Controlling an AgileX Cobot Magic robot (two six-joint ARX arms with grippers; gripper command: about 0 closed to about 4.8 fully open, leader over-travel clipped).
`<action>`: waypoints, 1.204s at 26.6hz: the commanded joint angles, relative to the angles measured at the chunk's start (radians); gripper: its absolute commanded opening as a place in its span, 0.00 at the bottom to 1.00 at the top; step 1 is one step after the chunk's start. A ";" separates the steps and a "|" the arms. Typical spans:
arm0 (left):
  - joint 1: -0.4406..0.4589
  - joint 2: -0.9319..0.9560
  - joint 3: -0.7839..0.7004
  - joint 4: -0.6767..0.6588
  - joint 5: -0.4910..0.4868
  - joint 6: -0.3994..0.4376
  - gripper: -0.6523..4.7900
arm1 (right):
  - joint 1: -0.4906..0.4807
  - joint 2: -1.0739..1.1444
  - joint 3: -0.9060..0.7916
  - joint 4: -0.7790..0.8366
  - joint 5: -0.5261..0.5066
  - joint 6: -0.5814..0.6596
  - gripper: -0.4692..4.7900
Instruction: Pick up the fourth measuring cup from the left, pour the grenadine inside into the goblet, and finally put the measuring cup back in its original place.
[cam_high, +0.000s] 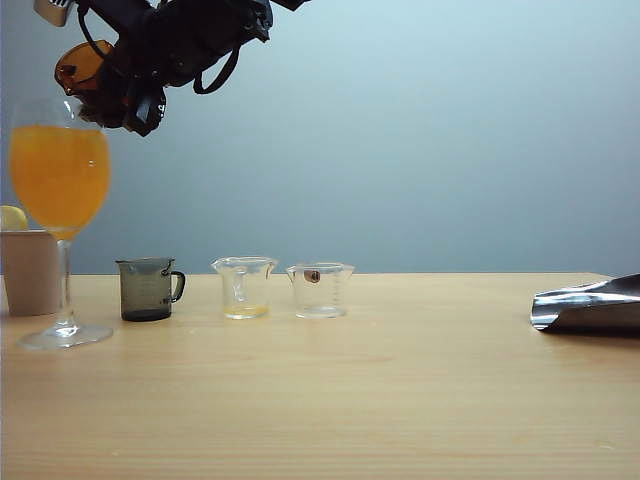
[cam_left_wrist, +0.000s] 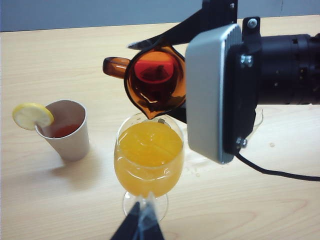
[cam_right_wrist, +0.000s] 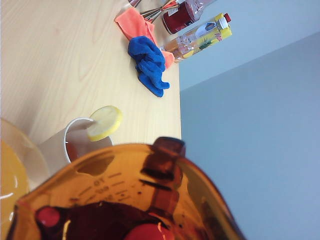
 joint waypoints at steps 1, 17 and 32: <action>0.000 -0.002 0.003 0.006 0.004 0.001 0.11 | 0.003 -0.009 0.005 0.024 -0.002 -0.028 0.12; -0.002 -0.002 0.003 0.006 0.004 0.001 0.11 | 0.003 -0.009 0.005 0.039 -0.002 -0.079 0.12; -0.006 -0.002 0.003 0.006 0.003 0.001 0.11 | 0.003 -0.009 0.005 0.040 -0.002 -0.099 0.12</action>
